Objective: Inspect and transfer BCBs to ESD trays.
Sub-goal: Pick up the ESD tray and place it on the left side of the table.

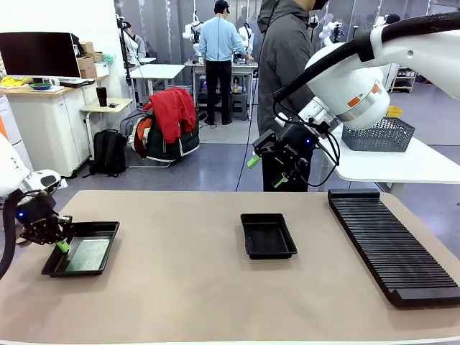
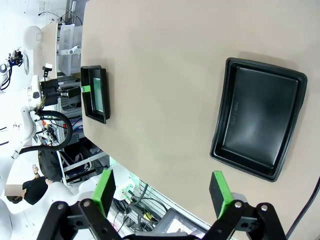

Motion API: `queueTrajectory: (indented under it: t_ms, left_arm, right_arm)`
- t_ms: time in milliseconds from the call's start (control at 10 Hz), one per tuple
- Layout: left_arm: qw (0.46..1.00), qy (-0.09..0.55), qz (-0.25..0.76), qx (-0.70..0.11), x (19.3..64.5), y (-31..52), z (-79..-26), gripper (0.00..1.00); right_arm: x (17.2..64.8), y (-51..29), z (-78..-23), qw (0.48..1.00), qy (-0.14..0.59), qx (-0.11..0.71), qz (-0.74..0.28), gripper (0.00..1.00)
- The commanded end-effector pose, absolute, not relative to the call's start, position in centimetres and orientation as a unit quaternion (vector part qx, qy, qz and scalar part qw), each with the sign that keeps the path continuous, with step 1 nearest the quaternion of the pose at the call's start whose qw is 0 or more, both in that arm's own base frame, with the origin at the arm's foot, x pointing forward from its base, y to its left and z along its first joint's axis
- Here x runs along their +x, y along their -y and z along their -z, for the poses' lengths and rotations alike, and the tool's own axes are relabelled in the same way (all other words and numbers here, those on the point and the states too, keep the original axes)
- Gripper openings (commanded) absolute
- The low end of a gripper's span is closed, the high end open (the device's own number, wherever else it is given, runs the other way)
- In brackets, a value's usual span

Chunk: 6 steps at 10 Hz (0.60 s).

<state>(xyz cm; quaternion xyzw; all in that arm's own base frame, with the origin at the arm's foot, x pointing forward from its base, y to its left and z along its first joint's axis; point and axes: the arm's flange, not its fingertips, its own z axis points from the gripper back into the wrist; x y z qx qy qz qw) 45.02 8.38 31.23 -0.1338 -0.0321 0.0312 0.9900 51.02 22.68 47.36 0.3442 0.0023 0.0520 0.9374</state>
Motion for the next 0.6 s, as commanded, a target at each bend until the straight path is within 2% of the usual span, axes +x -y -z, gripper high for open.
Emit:
queueTrajectory:
  t_ms: [0, 100, 200, 300, 400, 500]
  left_arm:
    - [0.990, 0.034, -0.031, -0.134, 44.90, -8.47, -31.55, 0.00]
    - [0.990, 0.034, -0.031, -0.134, 44.90, -8.47, -31.55, 0.00]
    - [0.990, 0.033, -0.031, -0.134, 45.04, -8.38, -31.26, 0.16]
    - [0.991, 0.029, -0.031, -0.129, 44.90, -8.15, -31.52, 0.20]
    - [0.992, 0.026, -0.031, -0.123, 44.87, -8.15, -31.84, 0.33]
    - [0.992, 0.022, -0.035, -0.118, 44.83, -8.13, -32.26, 0.38]
  right_arm:
    - [50.99, -22.80, -47.35, 0.937, -0.003, 0.345, -0.051, 1.00]
    - [50.99, -22.80, -47.35, 0.937, -0.003, 0.345, -0.051, 1.00]
    - [50.99, -22.80, -47.35, 0.937, -0.003, 0.345, -0.051, 1.00]
    - [50.99, -22.80, -47.35, 0.937, -0.003, 0.345, -0.051, 1.00]
    - [50.99, -22.80, -47.35, 0.937, -0.003, 0.345, -0.051, 1.00]
    - [50.99, -22.80, -47.35, 0.937, -0.003, 0.345, -0.051, 1.00]
